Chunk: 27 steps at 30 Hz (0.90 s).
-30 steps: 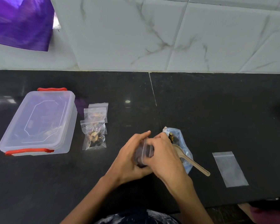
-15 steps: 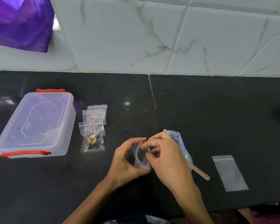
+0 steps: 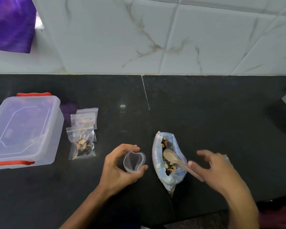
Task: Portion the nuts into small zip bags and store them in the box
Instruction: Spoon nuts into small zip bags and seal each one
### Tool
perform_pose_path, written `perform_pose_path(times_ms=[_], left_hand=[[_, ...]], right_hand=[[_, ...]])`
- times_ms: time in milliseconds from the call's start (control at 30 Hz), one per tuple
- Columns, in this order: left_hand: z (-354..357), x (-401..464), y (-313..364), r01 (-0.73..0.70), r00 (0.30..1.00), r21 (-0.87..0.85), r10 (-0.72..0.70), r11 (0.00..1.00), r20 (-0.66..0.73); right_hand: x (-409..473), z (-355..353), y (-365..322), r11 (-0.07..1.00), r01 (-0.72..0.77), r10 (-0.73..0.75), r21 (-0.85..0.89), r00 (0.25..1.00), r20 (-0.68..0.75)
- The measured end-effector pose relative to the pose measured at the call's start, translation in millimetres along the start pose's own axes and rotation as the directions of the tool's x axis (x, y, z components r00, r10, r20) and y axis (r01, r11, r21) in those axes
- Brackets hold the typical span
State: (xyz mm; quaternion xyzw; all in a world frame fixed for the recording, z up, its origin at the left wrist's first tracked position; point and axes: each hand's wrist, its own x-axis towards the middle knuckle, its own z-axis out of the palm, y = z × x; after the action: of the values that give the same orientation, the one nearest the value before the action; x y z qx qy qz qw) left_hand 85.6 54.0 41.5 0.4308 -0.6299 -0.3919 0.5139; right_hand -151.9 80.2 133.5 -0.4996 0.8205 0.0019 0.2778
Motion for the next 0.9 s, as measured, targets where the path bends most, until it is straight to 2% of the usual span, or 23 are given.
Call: perform_pose_path(times_ms=[33,100,167,233,333,433,533,633,767,900], left_hand=[[1.8,-0.5,1.2,0.016,1.000,-0.009,-0.016,1.000,0.001],[6.3,-2.4,3.5,0.045,0.999,-0.032,-0.045,0.998,0.002],[11.7,-4.5,5.3,0.072,0.997,-0.056,-0.073,0.996,0.000],[16.9,-6.5,5.6,0.099,0.995,-0.081,-0.100,0.992,0.000],[23.0,-7.3,4.4,0.123,0.992,-0.087,-0.123,0.989,0.009],[27.9,-6.8,3.3,0.140,0.990,-0.086,-0.140,0.986,0.009],[31.3,-6.0,-0.1,0.154,0.988,-0.084,-0.153,0.985,0.011],[33.3,-5.9,-4.4,0.172,0.985,-0.084,-0.170,0.982,0.029],[38.3,-7.9,-9.3,0.165,0.985,-0.067,-0.161,0.984,0.056],[41.6,-10.9,-11.0,0.174,0.980,-0.049,-0.169,0.983,0.103]], right_hand=[[2.4,0.8,8.0,0.998,-0.058,0.060,-0.028,0.995,0.076],[5.2,5.9,19.2,0.990,-0.137,0.130,0.024,0.975,0.179],[5.6,14.1,24.5,0.981,-0.163,0.138,0.101,0.967,0.216],[5.9,23.2,25.6,0.977,-0.134,0.101,0.166,0.976,0.192],[3.8,29.6,23.1,0.951,-0.047,0.029,0.305,0.997,0.064],[1.1,29.6,20.3,0.915,0.139,-0.096,0.379,0.987,-0.132],[5.9,32.3,17.9,0.884,0.308,-0.202,0.352,0.931,-0.305],[13.9,41.2,14.4,0.831,0.468,-0.316,0.301,0.842,-0.437],[26.4,61.9,12.4,0.768,0.572,-0.365,0.287,0.760,-0.537],[31.7,71.9,11.9,0.741,0.630,-0.443,0.232,0.719,-0.536]])
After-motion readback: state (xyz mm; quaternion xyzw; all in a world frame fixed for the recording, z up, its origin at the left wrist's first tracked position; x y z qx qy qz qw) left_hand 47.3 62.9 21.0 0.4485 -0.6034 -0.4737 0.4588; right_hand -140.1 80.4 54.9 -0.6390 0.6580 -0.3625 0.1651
